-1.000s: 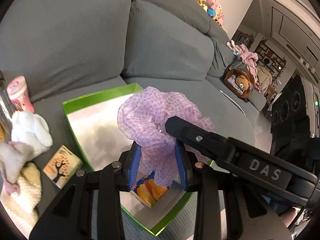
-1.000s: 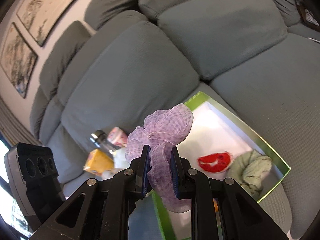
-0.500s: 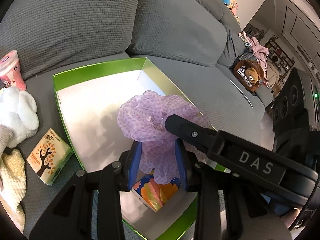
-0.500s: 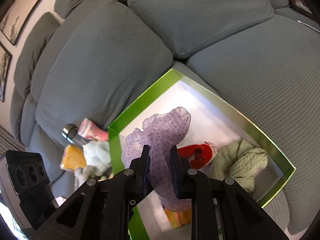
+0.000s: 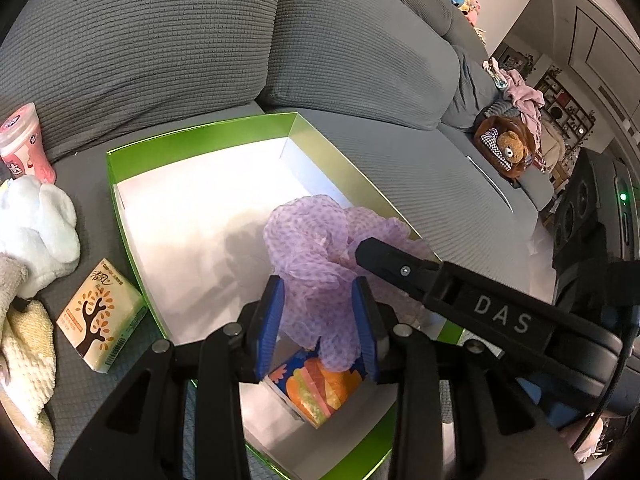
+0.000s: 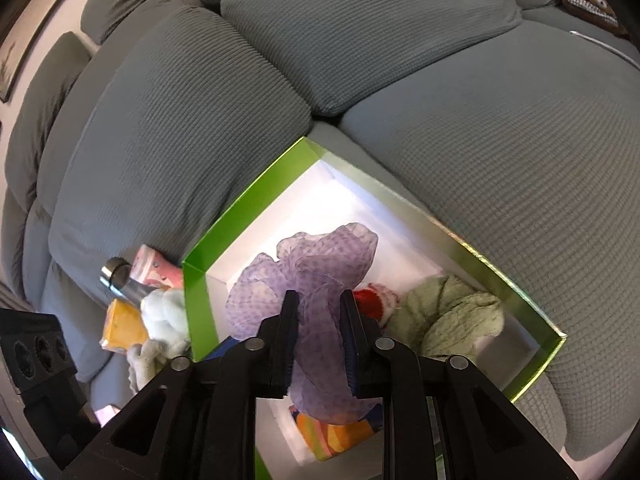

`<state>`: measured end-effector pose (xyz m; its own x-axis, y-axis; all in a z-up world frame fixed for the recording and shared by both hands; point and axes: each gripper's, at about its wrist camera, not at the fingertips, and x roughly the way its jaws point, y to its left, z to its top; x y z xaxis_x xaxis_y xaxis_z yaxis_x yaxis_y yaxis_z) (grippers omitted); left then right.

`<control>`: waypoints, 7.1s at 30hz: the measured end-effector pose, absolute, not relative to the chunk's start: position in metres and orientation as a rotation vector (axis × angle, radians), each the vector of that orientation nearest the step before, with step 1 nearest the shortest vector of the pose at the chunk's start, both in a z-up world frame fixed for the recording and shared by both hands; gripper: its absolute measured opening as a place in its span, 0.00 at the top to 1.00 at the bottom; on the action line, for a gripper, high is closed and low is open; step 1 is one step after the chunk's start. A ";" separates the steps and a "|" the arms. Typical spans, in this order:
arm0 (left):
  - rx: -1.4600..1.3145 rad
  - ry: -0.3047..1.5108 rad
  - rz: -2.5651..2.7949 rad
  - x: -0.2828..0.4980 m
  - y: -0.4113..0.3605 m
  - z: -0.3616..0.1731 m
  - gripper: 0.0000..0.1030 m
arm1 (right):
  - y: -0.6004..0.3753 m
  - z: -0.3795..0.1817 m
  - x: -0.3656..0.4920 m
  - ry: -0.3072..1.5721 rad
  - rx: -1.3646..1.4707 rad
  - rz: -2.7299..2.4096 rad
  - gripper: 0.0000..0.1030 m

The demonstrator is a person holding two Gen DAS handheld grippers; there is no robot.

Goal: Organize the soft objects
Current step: 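Open the right gripper to release the pouf in the box, then return the right gripper to the pile of soft items, then lower the right gripper onto the grey and pink cloths and close, then lift the grey and pink cloths and carry them over the green box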

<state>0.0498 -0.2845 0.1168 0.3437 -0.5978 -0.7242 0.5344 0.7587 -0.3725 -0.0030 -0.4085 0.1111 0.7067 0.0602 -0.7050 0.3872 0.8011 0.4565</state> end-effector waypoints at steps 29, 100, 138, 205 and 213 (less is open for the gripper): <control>-0.263 0.803 -0.713 0.018 -0.186 0.170 0.01 | -0.396 0.175 -0.056 0.560 0.492 -0.344 0.11; -0.543 0.954 -0.176 -0.001 0.079 0.076 0.03 | -0.088 0.068 0.056 1.015 0.042 0.262 0.30; -0.452 1.054 -0.312 0.005 0.008 0.035 0.54 | -0.103 0.036 0.062 1.163 0.150 0.404 0.51; -0.089 0.508 -0.654 -0.041 -0.159 0.222 0.71 | -0.264 0.228 -0.064 0.442 0.397 0.395 0.62; -0.085 0.556 -0.732 -0.031 -0.192 0.211 0.71 | -0.300 0.220 -0.067 0.434 0.434 0.304 0.62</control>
